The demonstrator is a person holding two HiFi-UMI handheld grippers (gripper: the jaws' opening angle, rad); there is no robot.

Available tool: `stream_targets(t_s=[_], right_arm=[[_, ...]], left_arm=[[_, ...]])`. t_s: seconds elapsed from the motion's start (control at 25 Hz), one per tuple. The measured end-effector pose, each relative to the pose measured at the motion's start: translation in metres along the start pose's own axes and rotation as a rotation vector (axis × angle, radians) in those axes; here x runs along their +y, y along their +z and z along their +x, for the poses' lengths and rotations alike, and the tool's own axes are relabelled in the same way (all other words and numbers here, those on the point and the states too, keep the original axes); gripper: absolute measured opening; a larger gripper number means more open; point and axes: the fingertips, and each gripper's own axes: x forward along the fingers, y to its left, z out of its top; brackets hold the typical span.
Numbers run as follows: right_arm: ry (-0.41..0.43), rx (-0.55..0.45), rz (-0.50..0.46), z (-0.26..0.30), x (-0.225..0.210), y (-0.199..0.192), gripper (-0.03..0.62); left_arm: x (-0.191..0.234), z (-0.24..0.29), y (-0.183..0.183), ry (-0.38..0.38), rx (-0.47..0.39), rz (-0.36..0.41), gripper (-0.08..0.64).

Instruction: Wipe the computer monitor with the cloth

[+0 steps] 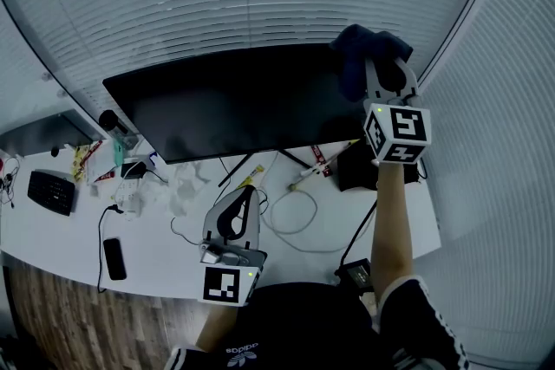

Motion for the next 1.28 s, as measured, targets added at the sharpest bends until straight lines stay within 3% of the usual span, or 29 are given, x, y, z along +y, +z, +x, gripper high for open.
stream_targets(t_s=[0.4, 0.72, 1.28], right_arm=[[-0.110, 0.033, -0.013, -0.013, -0.077, -0.018, 0.048], [-0.097, 0.030, -0.034, -0.013, -0.078, -0.027, 0.048], [-0.058, 0.129, -0.028, -0.031, -0.075, -0.093, 0.046]], left_arm=[[-0.011, 0.012, -0.002, 0.007, 0.004, 0.009, 0.003], [-0.018, 0.020, -0.003, 0.000, 0.016, 0.020, 0.003], [-0.027, 0.026, -0.012, -0.001, 0.052, 0.038, 0.003]])
